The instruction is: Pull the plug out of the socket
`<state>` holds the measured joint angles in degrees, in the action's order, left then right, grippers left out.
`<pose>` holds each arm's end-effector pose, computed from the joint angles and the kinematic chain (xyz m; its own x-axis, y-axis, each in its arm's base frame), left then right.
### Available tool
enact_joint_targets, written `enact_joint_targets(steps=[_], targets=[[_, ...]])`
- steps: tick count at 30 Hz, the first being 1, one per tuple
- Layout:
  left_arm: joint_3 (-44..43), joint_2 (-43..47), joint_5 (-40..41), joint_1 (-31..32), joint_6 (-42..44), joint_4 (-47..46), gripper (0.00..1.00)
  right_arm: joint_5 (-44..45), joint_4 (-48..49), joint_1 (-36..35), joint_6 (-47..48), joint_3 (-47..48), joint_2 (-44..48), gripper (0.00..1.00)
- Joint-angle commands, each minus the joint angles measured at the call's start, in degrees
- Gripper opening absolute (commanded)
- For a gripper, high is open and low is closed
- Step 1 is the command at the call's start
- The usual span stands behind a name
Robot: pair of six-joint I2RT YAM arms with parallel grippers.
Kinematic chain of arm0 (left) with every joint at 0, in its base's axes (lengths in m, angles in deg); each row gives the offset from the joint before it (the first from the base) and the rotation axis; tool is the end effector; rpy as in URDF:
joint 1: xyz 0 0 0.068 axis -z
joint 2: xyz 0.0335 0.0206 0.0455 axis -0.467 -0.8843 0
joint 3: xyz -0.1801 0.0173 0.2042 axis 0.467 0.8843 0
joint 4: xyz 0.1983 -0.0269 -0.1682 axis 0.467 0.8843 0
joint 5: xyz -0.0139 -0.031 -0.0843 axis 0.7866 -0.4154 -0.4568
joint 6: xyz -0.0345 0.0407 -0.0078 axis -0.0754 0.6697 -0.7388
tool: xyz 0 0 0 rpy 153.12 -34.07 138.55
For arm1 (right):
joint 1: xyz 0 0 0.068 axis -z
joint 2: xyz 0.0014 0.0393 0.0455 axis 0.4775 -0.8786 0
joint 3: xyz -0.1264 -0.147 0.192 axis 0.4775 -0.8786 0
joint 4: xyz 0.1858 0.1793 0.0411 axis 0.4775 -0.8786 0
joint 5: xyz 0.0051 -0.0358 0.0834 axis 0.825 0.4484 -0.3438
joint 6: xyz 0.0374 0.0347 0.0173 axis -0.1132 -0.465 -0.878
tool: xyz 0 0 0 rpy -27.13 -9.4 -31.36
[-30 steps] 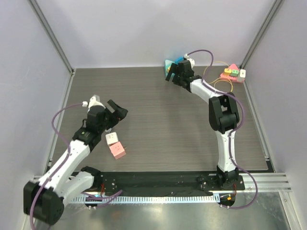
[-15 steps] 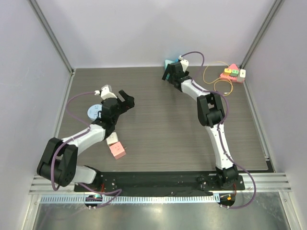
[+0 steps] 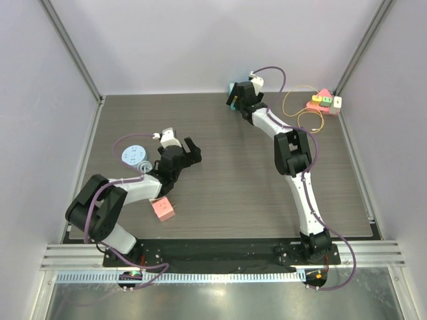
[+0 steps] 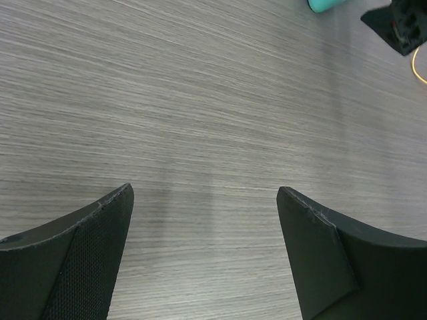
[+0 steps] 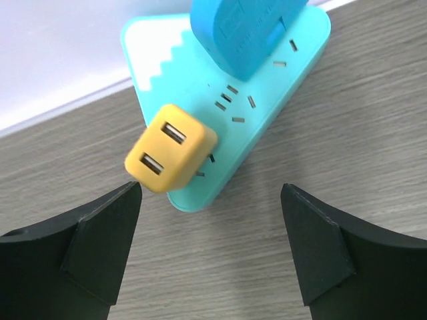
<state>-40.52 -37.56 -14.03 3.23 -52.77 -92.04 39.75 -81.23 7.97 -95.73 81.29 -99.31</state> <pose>0.2698 -0.1484 0.1785 -0.3874 -0.4607 -0.7985 -0.0366 0.8732 -0.4860 0.5490 0.1935 0.1707 -0.4313 0.3410 -0.8353 0.1709 0.9399 0.2955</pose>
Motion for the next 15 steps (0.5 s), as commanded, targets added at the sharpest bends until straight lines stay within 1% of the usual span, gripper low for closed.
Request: enact_joint_targets(steps=[1,2,3,5,11,15], targets=[[-2.2,0.2,3.1,0.5,2.3,-4.6,0.88,2.5,3.9,-0.7,-0.1,3.3,0.9,0.9],[-2.2,0.2,3.5,0.6,2.5,-4.6,0.88,3.1,3.9,-0.8,-0.3,3.7,0.8,0.88],[-2.2,0.2,3.7,0.6,2.7,-4.3,0.88,3.8,3.9,-0.9,-0.4,4.1,0.7,0.83],[-2.2,0.7,4.0,0.6,3.2,-4.1,0.88,4.7,3.6,-1.1,-0.9,5.7,-0.1,0.8],[-1.8,1.7,3.7,0.6,3.5,-3.7,0.88,7.4,3.1,-1.9,-1.0,9.1,-2.2,0.77],[-1.8,2.2,3.9,0.6,3.5,-3.7,0.88,10.9,2.1,-2.5,-0.2,10.2,-3.1,0.72]])
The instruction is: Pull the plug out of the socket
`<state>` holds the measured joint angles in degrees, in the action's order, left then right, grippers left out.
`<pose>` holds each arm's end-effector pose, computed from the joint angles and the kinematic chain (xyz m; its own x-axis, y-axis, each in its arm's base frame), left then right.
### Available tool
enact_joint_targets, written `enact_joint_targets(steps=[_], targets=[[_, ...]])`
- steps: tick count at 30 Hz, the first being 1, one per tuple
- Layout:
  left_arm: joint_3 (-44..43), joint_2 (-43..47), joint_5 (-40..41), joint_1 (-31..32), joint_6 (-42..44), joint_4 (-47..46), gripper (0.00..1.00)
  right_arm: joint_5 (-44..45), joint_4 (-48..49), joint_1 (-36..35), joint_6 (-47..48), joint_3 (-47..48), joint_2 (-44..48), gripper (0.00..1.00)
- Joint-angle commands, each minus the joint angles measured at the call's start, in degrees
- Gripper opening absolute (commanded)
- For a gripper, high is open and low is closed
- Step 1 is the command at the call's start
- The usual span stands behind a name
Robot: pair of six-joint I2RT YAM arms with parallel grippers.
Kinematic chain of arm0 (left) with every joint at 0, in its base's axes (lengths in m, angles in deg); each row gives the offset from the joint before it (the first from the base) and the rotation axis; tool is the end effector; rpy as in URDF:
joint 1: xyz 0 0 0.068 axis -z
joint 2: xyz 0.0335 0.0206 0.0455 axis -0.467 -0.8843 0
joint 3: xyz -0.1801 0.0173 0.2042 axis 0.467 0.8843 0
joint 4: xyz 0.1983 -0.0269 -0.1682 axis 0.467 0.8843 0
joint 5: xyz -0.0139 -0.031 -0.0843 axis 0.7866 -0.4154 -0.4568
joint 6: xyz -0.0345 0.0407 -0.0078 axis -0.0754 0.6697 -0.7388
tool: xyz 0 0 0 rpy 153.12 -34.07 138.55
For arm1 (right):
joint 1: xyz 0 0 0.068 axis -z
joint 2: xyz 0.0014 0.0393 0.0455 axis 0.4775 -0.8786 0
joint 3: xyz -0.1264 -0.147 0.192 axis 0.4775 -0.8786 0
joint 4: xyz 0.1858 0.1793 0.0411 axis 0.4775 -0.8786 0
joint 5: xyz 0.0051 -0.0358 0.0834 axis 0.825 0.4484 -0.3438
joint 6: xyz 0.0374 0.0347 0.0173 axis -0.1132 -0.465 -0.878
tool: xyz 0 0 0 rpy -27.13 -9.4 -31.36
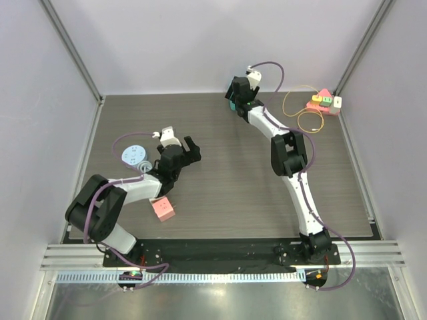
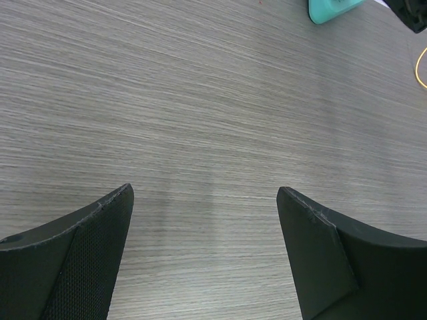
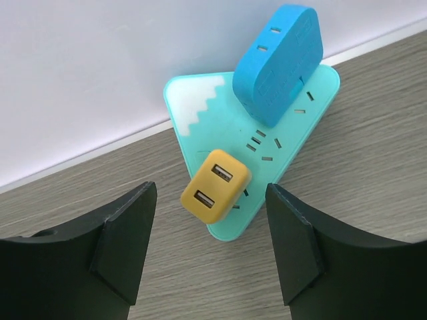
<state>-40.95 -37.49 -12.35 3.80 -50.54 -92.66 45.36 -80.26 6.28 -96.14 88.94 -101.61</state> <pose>0.2701 -0.1511 0.1823 -0.3627 -0.4337 -0.8248 -0.0268 0.8896 -0.4560 0.5556 0.2112 0.1964 -0.3077 0.3693 -0.8769 0.1915 0.9268 0.3231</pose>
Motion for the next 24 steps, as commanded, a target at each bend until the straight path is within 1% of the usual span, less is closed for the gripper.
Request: enact_joint_targets(steps=[1,4,5,8,12,19,24], targets=[[-1.4,2.3,2.2,0.0,1.3,-3.0,0.88,5.8,1.1,-1.0,0.3,2.5,-0.8,0.72],[-1.2,2.8,2.3,0.0,1.7,-2.9,0.88,5.5,1.0,-1.0,0.5,3.3,-1.8,0.7],[-1.1,3.0,2.5,0.0,1.8,-2.9,0.88,5.5,1.1,-1.0,0.6,3.6,-2.2,0.67],[-0.7,3.6,3.0,0.0,2.3,-2.6,0.88,6.0,1.1,-1.1,1.0,4.9,-3.3,0.64],[-0.9,3.5,2.6,0.0,2.4,-2.8,0.88,6.7,1.4,-1.1,2.0,6.7,-4.8,0.63],[-1.7,2.5,1.6,0.0,2.3,-2.4,0.88,7.7,3.7,-1.5,5.6,6.7,-5.8,0.63],[-1.8,2.4,1.5,0.0,2.3,-2.3,0.88,8.3,4.8,-1.8,7.3,6.7,-5.9,0.56]])
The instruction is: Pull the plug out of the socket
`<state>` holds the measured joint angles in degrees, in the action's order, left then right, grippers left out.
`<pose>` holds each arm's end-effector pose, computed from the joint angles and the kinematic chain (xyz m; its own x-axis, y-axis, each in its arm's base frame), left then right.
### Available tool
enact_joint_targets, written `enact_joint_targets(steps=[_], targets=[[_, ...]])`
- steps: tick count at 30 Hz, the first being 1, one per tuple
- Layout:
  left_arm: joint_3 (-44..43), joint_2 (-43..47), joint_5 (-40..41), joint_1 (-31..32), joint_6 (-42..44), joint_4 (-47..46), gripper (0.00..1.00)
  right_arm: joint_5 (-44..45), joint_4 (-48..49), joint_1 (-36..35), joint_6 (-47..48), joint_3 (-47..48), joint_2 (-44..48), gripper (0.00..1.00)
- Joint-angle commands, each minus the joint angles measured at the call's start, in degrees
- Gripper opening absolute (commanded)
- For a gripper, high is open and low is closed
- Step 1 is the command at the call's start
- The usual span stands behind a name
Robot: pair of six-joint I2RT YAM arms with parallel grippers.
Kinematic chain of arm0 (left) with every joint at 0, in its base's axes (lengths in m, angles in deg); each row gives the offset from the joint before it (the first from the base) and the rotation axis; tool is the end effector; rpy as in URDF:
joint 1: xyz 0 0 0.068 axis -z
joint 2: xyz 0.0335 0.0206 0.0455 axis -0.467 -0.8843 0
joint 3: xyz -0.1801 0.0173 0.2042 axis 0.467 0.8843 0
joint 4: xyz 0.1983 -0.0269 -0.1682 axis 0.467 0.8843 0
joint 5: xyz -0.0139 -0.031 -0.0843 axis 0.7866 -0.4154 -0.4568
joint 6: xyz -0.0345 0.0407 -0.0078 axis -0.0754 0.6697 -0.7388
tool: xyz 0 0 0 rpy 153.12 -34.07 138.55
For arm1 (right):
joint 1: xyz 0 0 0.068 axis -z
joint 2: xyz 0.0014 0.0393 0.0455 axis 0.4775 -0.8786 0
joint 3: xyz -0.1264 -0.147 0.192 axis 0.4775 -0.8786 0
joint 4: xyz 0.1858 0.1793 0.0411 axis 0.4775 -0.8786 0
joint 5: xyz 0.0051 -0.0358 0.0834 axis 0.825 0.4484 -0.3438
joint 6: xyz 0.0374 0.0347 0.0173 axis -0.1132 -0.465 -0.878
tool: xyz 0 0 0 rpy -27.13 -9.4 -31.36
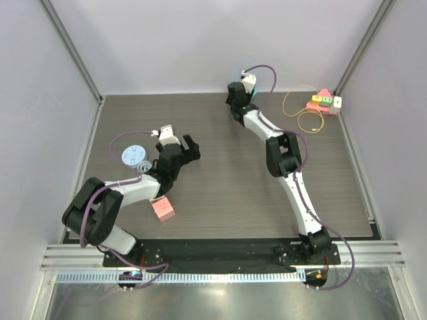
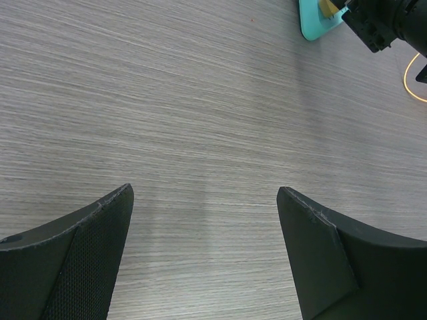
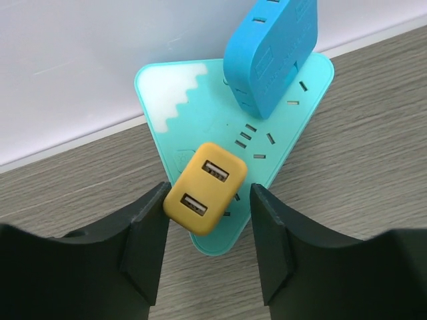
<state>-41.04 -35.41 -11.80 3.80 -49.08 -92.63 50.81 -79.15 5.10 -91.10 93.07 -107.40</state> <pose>0.2681 -0.1495 0.1932 -0.3314 -0.4281 -0.8408 -0.0108 0.8928 -0.4504 0.5620 0.2241 0.1654 -0.2994 0.2723 -0.9144 0.2261 0.9514 0.2093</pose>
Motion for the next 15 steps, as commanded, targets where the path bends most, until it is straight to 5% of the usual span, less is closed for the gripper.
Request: enact_joint_targets(steps=[1,10,15], targets=[[-1.6,0.4,1.0,0.0,0.9,-2.3,0.88,2.8,3.6,-0.7,2.5,2.6,0.0,0.54],[-2.6,0.2,-0.2,0.0,1.5,-0.7,0.89,3.1,3.4,-1.0,2.5,-2.3,3.5,0.27],[-3.4,0.0,-1.1,0.0,1.9,0.5,0.89,2.9,3.4,-1.6,2.3,-7.8,7.4,0.24]])
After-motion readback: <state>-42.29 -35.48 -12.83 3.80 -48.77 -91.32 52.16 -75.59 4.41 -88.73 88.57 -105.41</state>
